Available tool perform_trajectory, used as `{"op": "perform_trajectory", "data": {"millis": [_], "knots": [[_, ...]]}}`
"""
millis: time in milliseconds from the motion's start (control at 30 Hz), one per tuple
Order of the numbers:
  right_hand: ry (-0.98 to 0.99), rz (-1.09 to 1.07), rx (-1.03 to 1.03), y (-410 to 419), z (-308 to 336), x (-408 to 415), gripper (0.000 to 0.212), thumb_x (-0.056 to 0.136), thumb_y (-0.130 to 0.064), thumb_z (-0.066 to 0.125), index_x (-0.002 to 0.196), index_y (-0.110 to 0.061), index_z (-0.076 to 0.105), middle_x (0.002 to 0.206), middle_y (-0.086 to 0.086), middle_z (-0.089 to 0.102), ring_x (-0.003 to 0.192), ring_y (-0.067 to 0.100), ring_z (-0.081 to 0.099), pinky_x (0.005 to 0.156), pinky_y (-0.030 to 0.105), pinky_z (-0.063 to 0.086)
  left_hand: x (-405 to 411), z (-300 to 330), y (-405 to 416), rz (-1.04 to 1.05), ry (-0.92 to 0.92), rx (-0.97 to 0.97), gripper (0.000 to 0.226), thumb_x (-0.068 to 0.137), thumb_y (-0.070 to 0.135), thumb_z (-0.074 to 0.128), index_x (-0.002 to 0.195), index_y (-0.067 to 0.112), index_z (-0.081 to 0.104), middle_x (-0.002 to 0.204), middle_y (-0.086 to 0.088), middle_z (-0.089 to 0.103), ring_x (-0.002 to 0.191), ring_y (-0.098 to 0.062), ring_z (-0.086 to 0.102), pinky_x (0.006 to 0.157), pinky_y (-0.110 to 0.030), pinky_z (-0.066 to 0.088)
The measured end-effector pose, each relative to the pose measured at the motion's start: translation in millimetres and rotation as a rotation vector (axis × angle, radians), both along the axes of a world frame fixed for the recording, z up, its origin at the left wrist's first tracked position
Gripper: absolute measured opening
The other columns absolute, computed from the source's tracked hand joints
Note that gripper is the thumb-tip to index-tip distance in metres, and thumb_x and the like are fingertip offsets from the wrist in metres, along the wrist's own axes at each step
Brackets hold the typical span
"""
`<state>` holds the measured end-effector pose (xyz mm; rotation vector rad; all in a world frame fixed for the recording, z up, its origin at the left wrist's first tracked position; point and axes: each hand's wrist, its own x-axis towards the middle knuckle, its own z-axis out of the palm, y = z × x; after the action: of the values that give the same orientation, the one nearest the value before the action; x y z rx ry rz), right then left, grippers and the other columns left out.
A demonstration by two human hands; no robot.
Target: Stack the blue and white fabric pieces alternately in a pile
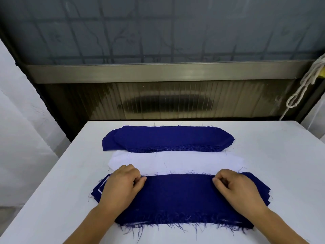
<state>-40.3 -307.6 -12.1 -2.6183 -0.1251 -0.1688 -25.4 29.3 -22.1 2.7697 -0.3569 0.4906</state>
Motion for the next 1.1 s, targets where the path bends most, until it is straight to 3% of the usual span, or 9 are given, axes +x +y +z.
{"op": "perform_trajectory", "data": {"millis": [133,200,333,367,467,600,700,933,1100], "knots": [[0.08,-0.047,0.0,-14.2,3.3,10.5,0.021,0.091,-0.039,0.058,0.071,-0.034,0.058,0.062,-0.02,0.061,0.063,0.0,0.057,0.053,0.019,0.043,6.3,5.3,6.3,0.04,0.025,0.117,0.048,0.078,0.027,0.077,0.054,0.024,0.036,0.057,0.012,0.041,0.054,-0.01,0.044,0.045,-0.016,0.021],[0.113,-0.068,0.053,-18.2,8.3,22.5,0.022,0.09,-0.038,0.058,0.07,-0.032,0.059,0.065,-0.021,0.062,0.063,0.0,0.057,0.056,0.021,0.045,15.9,8.3,5.1,0.082,0.047,0.21,0.046,0.085,0.036,0.068,0.054,0.024,0.035,0.06,0.011,0.042,0.059,-0.01,0.044,0.046,-0.021,0.023],[0.034,-0.101,0.047,-11.6,12.7,58.3,0.011,0.091,-0.032,0.057,0.08,-0.035,0.057,0.072,-0.018,0.062,0.065,0.001,0.057,0.057,0.021,0.045,41.9,20.3,-10.2,0.084,0.029,0.143,0.02,0.089,0.034,0.063,0.072,0.023,0.06,0.077,0.01,0.056,0.073,-0.011,0.05,0.057,-0.023,0.035],[0.013,-0.097,0.028,-7.6,11.8,68.7,0.006,0.092,-0.029,0.057,0.088,-0.034,0.059,0.079,-0.019,0.061,0.069,0.0,0.057,0.06,0.019,0.044,49.2,23.1,-15.5,0.06,0.019,0.119,0.01,0.089,0.03,0.064,0.085,0.022,0.067,0.085,0.009,0.061,0.077,-0.013,0.053,0.062,-0.024,0.04],[-0.048,-0.083,-0.01,2.0,5.3,97.9,0.022,0.092,-0.02,0.06,0.113,-0.023,0.062,0.105,-0.011,0.059,0.092,0.007,0.056,0.076,0.02,0.044,75.5,24.0,-27.7,0.042,0.014,0.113,0.03,0.093,0.026,0.058,0.122,0.02,0.064,0.12,0.006,0.063,0.107,-0.016,0.057,0.089,-0.028,0.046],[-0.092,-0.068,-0.01,9.4,-2.9,117.1,0.04,0.09,-0.012,0.061,0.13,-0.016,0.056,0.133,-0.002,0.056,0.121,0.017,0.051,0.099,0.026,0.042,100.9,9.3,-32.6,0.08,0.113,0.136,0.048,0.101,0.031,0.044,0.147,0.02,0.038,0.155,0.002,0.034,0.143,-0.015,0.028,0.117,-0.029,0.021],[-0.103,-0.046,-0.062,9.5,-12.0,120.5,0.041,0.092,-0.01,0.058,0.133,-0.014,0.056,0.139,-0.001,0.054,0.127,0.017,0.049,0.107,0.026,0.037,105.5,-5.3,-29.0,0.096,0.158,0.147,0.05,0.103,0.034,0.038,0.15,0.021,0.031,0.158,0.003,0.025,0.146,-0.014,0.02,0.119,-0.03,0.016],[-0.155,-0.073,-0.125,7.6,-16.7,122.1,0.032,0.1,-0.014,0.048,0.129,-0.014,0.063,0.14,-0.002,0.055,0.128,0.017,0.051,0.106,0.026,0.038,108.1,-11.8,-26.6,0.089,0.05,0.142,0.041,0.105,0.029,0.037,0.144,0.021,0.044,0.153,0.004,0.037,0.143,-0.013,0.03,0.116,-0.026,0.022],[-0.227,-0.117,-0.133,11.8,-13.7,120.6,0.025,0.098,-0.011,0.052,0.115,-0.012,0.07,0.119,-0.002,0.068,0.102,0.02,0.064,0.083,0.026,0.048,106.1,-11.6,-27.0,0.072,0.003,0.137,0.033,0.103,0.02,0.043,0.133,0.015,0.058,0.146,0.0,0.048,0.138,-0.017,0.04,0.112,-0.027,0.031]]}}
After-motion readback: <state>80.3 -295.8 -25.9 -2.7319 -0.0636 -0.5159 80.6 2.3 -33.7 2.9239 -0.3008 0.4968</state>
